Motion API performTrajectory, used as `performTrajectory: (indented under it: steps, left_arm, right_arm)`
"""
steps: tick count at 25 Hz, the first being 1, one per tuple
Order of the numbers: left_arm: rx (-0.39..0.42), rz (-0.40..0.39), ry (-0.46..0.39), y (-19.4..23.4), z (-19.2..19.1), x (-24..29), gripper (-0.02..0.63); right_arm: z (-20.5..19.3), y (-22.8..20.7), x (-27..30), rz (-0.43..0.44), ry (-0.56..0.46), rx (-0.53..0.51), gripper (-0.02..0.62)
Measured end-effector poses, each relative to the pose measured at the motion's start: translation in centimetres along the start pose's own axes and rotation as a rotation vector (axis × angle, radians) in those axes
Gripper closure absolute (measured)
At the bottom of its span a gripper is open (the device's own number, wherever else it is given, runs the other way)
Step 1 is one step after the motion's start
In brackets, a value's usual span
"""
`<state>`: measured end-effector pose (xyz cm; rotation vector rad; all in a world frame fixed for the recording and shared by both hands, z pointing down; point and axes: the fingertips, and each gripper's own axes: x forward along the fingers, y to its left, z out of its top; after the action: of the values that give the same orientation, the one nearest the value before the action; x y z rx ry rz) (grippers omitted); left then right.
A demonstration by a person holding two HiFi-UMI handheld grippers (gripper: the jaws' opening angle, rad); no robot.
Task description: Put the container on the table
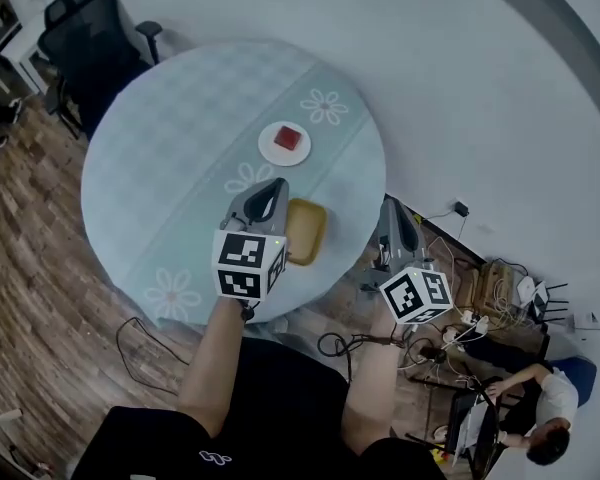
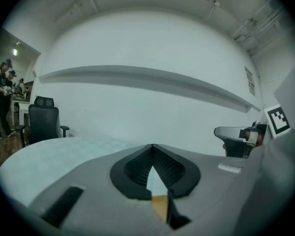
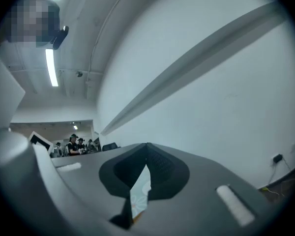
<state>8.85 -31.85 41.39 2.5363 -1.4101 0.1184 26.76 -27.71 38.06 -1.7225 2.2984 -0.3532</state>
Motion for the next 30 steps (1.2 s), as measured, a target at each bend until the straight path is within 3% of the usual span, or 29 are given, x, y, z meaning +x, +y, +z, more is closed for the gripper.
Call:
performTrajectory:
  steps: [3, 7, 13, 30]
  left_arm:
    - [0.049, -0.005, -0.069, -1.4, 3.1, -0.6, 0.604]
    - [0.099, 0.007, -0.125, -2.6, 5.6, -1.6, 0.604]
    - [0.12, 0.037, -0.145, -2.5, 6.6, -2.9, 0.604]
    - [0.113, 0.022, -0.123, -3.0, 5.9, -3.0, 0.604]
  right_arm:
    - [3.7, -0.2, -0.8, -0.019, -0.08, -0.02, 0.586]
    - [5.8, 0.2, -0.9, -0.048, -0.087, -0.083, 0.586]
    - [5.1, 1.6, -0.7, -0.011, -0.03, -0.178, 0.586]
    - [4.5, 2.1, -1.3, -0.015, -0.011, -0.206, 0.586]
